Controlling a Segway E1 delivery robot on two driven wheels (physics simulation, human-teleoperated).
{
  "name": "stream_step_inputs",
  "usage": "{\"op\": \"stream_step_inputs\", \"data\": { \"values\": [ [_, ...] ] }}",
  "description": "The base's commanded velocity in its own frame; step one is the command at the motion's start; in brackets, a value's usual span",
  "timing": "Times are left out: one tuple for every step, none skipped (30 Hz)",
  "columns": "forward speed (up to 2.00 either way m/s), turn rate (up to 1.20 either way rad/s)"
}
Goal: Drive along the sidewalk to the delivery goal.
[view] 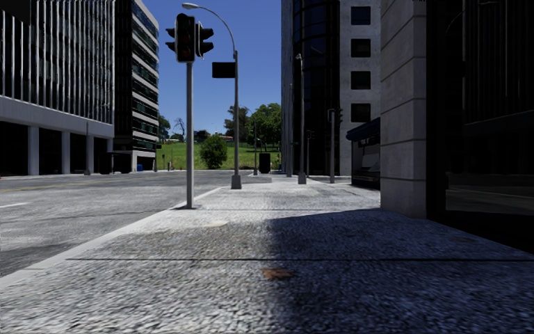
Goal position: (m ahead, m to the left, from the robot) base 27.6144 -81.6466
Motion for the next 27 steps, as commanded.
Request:
{"op": "stream_step_inputs", "data": {
  "values": [
    [2.00, 0.00],
    [2.00, 0.00],
    [2.00, 0.00],
    [2.00, 0.00],
    [2.00, 0.00],
    [2.00, 0.00],
    [2.00, 0.00],
    [2.00, 0.00],
    [2.00, 0.00],
    [2.00, 0.00],
    [2.00, 0.00],
    [2.00, 0.00],
    [2.00, 0.00],
    [2.00, 0.00],
    [2.00, 0.00],
    [2.00, 0.00],
    [2.00, 0.00],
    [2.00, 0.00],
    [2.00, 0.00],
    [2.00, 0.00],
    [2.00, 0.00],
    [2.00, 0.00],
    [2.00, 0.00],
    [2.00, 0.00],
    [2.00, 0.00],
    [2.00, 0.00],
    [2.00, 0.00]
  ]
}}
